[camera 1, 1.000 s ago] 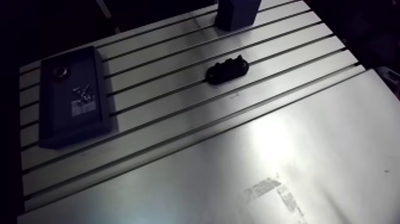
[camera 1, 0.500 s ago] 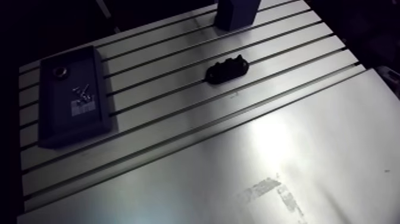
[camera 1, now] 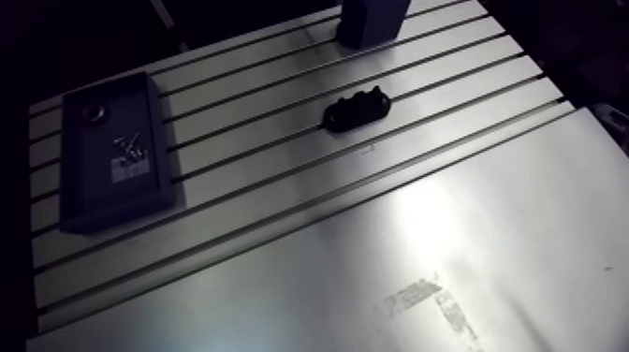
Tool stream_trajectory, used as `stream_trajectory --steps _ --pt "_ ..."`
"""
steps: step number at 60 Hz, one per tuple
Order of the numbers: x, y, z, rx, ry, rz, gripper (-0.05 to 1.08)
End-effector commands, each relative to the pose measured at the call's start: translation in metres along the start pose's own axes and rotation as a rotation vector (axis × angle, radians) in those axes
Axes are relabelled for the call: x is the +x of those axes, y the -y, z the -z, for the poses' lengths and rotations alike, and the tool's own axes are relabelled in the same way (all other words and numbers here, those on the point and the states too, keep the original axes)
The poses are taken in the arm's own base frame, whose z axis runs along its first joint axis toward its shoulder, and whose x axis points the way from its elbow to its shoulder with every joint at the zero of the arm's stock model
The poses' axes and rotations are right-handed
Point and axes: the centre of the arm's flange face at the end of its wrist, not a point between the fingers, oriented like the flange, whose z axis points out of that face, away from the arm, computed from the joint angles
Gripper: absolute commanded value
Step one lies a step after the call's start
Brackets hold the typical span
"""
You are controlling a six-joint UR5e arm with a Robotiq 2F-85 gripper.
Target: Pick up the M10 bolt and insert it into the hole until fully seated.
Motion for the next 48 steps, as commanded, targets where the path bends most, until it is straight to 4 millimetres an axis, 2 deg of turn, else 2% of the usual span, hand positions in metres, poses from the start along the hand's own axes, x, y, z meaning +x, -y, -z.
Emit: stream_trajectory --steps 1,2,3,4,5,26,34,43,48 --pt "0.003 0.000 -0.001 -0.005 -0.029 0.000 0.63" --pt "0.003 0.000 -0.001 -0.005 -0.029 0.000 0.63" --pt "0.002 0.000 -0.002 -0.002 -0.029 0.000 0.32" --pt "0.002 0.000 -0.002 -0.002 -0.029 0.000 0.32" --pt "0.002 0.000 -0.003 -0.004 -0.027 0.001 0.01" --pt "-0.005 -0.001 0.003 -0.018 -0.037 -0.001 0.00" --pt "-0.013 0.001 0.012 -0.023 -0.046 0.006 0.00" --pt "-0.039 0.015 0.037 -0.032 -0.073 0.022 0.00" --pt "-0.062 0.030 0.049 -0.037 -0.088 0.034 0.00"
